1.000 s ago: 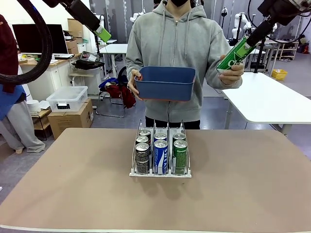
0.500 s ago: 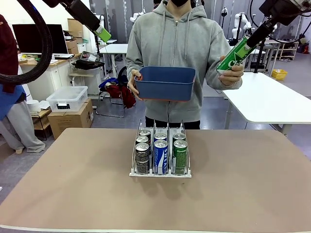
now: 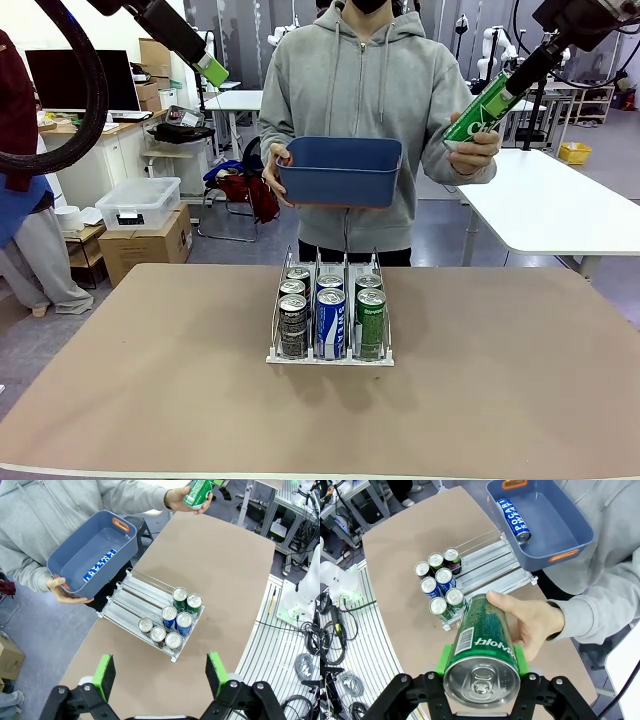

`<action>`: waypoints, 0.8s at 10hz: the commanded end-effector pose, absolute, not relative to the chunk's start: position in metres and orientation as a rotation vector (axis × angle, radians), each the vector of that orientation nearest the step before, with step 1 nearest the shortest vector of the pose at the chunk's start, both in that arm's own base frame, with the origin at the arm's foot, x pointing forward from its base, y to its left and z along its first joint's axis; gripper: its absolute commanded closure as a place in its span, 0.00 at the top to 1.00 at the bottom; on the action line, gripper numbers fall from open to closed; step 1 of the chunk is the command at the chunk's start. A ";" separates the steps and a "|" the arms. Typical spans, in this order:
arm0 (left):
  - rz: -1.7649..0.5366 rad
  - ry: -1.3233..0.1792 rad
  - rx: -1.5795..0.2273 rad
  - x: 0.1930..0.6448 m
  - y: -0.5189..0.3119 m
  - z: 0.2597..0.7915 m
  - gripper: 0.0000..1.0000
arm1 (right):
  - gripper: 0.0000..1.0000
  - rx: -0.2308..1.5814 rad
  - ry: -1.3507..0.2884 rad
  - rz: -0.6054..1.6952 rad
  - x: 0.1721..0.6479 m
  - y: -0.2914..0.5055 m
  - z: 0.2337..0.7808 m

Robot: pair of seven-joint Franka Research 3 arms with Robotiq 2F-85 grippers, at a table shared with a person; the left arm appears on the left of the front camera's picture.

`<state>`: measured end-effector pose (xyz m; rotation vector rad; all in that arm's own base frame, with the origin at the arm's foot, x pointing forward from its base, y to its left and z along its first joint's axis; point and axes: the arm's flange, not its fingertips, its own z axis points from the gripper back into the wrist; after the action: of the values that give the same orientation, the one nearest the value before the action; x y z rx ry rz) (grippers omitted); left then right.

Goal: Fill the beverage cans into the dispenser.
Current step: Pick up the Sprite handed by the human, then place the picked Sprite in the line of the Automatic Can Dispenser with the same cans.

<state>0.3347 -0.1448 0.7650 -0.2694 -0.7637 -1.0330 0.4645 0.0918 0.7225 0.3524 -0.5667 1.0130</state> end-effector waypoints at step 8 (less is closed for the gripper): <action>-1.030 -0.761 -0.275 0.336 -0.142 0.764 0.96 | 0.00 0.352 -0.567 1.015 0.464 0.092 0.723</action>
<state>0.3347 -0.1448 0.7649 -0.2694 -0.7637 -1.0330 0.4649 0.0917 0.7215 0.3526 -0.5639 1.0134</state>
